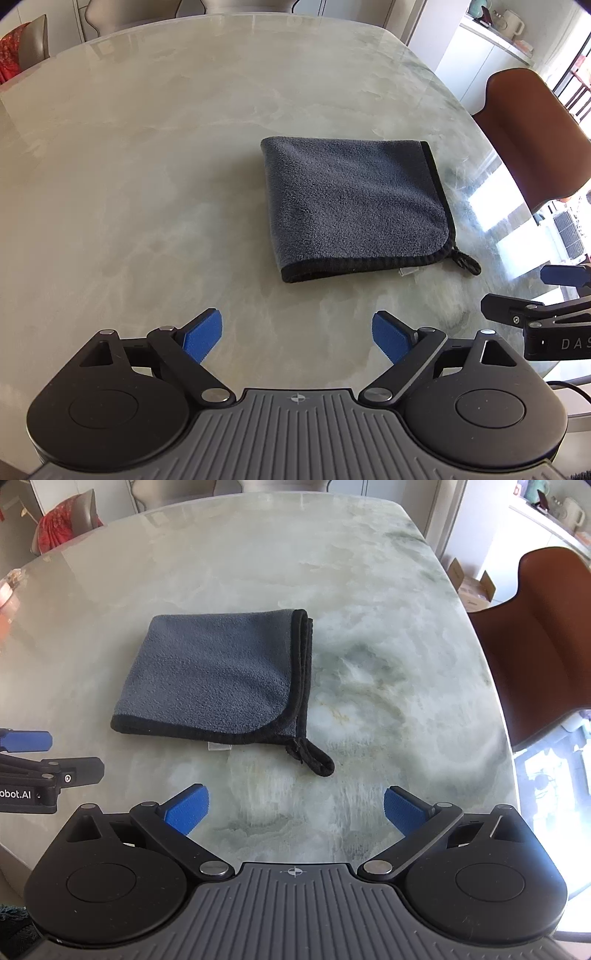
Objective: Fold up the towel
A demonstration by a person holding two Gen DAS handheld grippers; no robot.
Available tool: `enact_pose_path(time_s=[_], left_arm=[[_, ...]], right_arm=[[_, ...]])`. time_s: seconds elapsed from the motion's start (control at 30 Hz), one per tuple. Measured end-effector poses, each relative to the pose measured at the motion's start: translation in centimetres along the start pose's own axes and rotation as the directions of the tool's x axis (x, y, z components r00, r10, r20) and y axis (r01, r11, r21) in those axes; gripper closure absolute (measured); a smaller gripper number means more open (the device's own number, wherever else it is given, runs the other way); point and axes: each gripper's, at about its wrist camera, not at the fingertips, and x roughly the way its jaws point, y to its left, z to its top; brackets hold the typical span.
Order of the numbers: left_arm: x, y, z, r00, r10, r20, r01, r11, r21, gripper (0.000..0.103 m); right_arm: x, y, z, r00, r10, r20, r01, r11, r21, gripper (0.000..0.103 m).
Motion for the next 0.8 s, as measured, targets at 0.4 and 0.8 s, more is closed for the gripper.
enact_pose_path(time_s=[0.4,0.8], left_arm=[[-1.0,-1.6,-0.1,0.996,0.088,0.015,-0.089,0.991,0.099,0.011],[-1.5,-2.9,-0.2,0.997,0.073,0.015,-0.075,0.987,0.14,0.011]], right_arm=[[-2.1,0.4,-0.1,0.999,-0.004,0.041,0.004,1.0,-0.001,0.001],[-2.8,0.3,-0.7,0.998,0.001,0.057,-0.001,1.0,0.015,0.001]])
